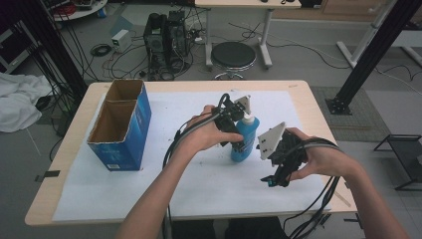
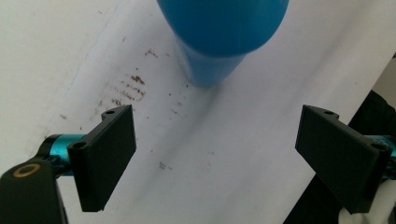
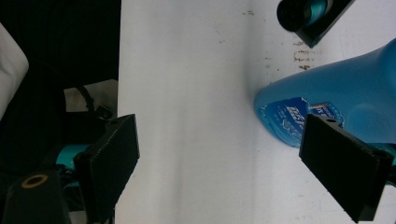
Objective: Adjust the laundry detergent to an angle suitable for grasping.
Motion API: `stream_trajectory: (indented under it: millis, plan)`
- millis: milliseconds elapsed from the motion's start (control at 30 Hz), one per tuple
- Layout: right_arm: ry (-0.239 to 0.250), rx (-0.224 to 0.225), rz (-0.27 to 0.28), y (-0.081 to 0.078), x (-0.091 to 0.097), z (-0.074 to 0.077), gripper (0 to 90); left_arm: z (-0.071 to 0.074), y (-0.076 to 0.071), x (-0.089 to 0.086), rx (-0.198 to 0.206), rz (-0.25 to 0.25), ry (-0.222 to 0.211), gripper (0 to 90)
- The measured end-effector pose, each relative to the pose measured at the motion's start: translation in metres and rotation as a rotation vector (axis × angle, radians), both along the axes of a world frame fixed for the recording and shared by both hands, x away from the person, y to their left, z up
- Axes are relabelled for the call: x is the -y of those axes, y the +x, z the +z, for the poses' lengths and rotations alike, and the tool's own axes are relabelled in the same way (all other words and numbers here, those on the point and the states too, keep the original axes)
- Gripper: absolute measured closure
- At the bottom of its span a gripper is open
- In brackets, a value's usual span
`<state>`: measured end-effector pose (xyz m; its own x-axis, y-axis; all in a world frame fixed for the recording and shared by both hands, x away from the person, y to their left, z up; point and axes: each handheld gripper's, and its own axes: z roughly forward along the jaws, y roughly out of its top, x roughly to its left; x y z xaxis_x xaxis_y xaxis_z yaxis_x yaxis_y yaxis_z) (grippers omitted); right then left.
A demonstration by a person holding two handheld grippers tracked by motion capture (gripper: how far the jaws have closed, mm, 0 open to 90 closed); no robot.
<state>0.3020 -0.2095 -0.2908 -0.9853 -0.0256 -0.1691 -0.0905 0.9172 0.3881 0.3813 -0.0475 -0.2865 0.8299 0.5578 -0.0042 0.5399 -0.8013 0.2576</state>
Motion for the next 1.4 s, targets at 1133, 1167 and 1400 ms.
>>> stream_trajectory:
  millis: [1133, 1167, 1400]
  plan:
    - [-0.025, -0.013, 0.007, -0.006, 0.004, 0.002, 11.3, -0.043, -0.013, 0.02, 0.225, 0.212, -0.261, 17.0]
    - [-0.022, -0.013, 0.005, -0.006, 0.004, 0.002, 11.3, -0.044, -0.013, 0.02, 0.231, 0.214, -0.262, 17.7]
    - [-0.024, -0.01, 0.012, -0.006, 0.003, 0.004, 11.3, -0.051, -0.014, 0.023, 0.257, 0.213, -0.265, 20.9]
